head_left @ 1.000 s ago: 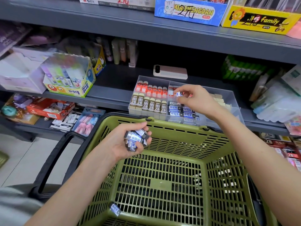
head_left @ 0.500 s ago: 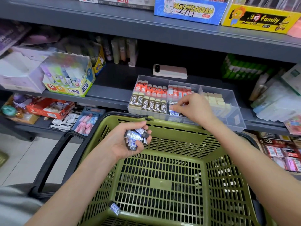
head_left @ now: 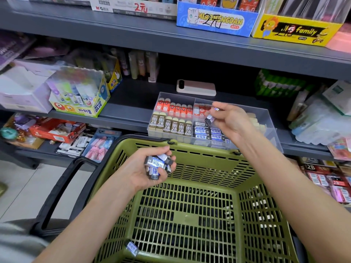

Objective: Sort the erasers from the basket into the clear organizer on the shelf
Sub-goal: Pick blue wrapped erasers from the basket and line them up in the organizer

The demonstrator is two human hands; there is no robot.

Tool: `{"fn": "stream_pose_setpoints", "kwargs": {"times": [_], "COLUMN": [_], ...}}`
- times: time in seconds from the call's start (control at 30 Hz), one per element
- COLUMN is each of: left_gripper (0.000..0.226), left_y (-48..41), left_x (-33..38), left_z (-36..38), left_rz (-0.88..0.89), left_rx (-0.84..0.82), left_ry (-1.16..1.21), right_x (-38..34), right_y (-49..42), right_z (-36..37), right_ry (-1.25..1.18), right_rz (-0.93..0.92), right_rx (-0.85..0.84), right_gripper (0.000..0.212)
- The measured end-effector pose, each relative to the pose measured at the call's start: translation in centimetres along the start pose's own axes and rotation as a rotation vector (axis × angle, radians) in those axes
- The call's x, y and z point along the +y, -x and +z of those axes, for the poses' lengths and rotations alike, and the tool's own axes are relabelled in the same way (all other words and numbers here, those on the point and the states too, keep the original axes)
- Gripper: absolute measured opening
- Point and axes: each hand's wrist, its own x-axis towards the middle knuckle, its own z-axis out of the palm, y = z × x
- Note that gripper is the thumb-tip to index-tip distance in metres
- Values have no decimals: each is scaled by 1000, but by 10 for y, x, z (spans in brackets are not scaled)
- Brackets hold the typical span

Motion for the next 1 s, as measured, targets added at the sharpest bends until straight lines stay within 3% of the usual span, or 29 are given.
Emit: {"fn": "stream_pose_setpoints", "kwargs": {"times": [0.17,0.33,0.43,0.6,0.67,0.73,0.8,0.87,0.93,1.0], "left_gripper": [9,9,10,9,10,12,28,40,42,42], "left_y": [1,1,0,4,7,12,20,27,34,39], "left_x": [2,4,5,4,5,7,10,12,14,13], "left_z": [3,2,0,-5,-8,-12,-17,-24,-31,-37], "left_rz": [-3,3,0,14,26,50,82,122,149,148], "left_rx": [-8,-22,-30,-39,-38,-64,-102,-120,-130,-134], "left_ry": [9,17,37,71,81,94,107,109,129,152], "right_x": [21,32,34,29,31,35,49,78,116,157], "right_y": [3,6,7,9,13,26,48,70,89,101], "right_z": [13,17,10,3,4,7,12,16,19,21], "right_ry": [251,802,980,1160,1262,1185,1003,905,936,1067], "right_rz": [-247,-538,-558,-577,-677,-853,-1058,-1135,-953,-589], "right_rx": [237,366,318,222,296,347,235,24,-293,-641], "right_gripper": [18,18,27,19,24,24,22,23,25,25]}}
